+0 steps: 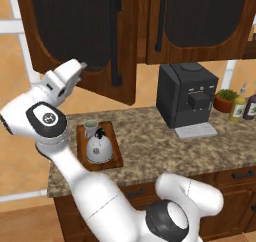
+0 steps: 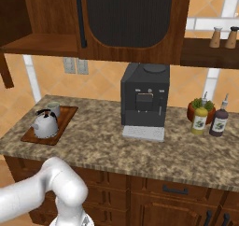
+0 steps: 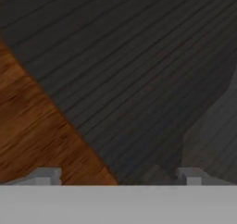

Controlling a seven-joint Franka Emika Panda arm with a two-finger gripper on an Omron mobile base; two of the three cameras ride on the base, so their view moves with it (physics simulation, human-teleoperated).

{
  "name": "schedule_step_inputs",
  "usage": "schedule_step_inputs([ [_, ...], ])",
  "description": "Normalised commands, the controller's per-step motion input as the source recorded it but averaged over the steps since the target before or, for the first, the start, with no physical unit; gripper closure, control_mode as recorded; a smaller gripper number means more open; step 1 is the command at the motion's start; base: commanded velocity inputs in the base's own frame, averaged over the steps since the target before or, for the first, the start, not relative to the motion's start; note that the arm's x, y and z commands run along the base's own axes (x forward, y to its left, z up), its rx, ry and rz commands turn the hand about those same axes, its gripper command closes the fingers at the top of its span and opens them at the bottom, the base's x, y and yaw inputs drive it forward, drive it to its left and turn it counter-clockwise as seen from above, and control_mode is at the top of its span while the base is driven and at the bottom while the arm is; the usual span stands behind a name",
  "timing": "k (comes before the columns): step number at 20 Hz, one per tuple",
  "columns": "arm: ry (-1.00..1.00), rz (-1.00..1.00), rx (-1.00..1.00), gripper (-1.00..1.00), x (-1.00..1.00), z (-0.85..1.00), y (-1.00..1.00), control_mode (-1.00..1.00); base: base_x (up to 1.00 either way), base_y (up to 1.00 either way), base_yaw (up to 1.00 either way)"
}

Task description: Pick the kettle from the counter and place it on the tray. Then pick the mug from the cabinet and place it on the tray. Then close the cabinet doors.

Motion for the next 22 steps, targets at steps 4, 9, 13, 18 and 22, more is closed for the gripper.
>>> schedule_step_inputs([
  [4,0.0,0.24,0.15,-1.0,0.5,0.0,-0.67,-1.0,0.0,0.0,0.0],
  [9,0.0,0.26,0.14,-1.0,0.62,0.0,-0.6,-1.0,0.0,0.0,0.0],
  [13,0.0,0.3,0.16,-1.0,0.84,0.0,-0.56,-1.0,0.0,0.0,0.0],
  [18,0.0,0.32,0.16,-1.0,0.98,0.02,-0.52,-1.0,0.0,0.0,0.0],
  [22,0.01,0.32,0.14,-1.0,1.0,0.04,-0.47,-1.0,0.0,0.0,0.0],
])
